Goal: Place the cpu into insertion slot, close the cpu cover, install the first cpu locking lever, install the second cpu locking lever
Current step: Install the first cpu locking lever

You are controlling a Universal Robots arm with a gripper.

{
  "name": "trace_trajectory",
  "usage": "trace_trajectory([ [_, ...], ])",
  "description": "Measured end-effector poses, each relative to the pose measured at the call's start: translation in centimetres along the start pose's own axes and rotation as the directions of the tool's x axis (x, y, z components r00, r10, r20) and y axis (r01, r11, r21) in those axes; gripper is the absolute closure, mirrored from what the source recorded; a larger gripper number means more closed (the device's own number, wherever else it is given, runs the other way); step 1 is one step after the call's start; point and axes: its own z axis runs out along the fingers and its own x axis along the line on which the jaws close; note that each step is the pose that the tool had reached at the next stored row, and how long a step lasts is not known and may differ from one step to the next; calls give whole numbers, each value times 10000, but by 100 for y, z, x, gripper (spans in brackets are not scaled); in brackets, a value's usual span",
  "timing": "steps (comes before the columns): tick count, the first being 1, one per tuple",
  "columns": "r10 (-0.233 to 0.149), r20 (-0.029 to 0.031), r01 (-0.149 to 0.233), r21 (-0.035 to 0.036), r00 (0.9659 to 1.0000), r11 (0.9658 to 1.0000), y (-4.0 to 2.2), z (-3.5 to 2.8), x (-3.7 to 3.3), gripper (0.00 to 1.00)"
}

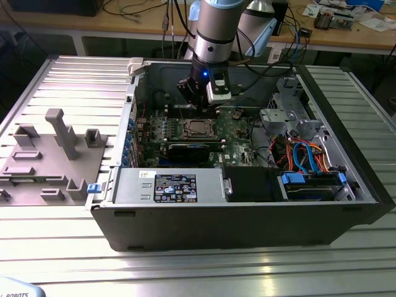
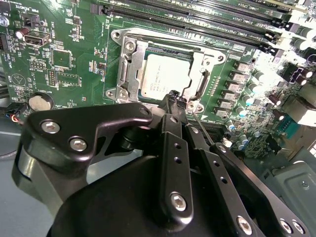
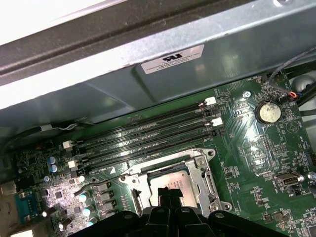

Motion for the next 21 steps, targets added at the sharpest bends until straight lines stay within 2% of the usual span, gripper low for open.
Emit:
trace_trajectory([
  [16,-182,-8,182,16,9998,9998,0,1,0,89],
  [21,-426,-19,426,37,9991,9991,0,1,0,89],
])
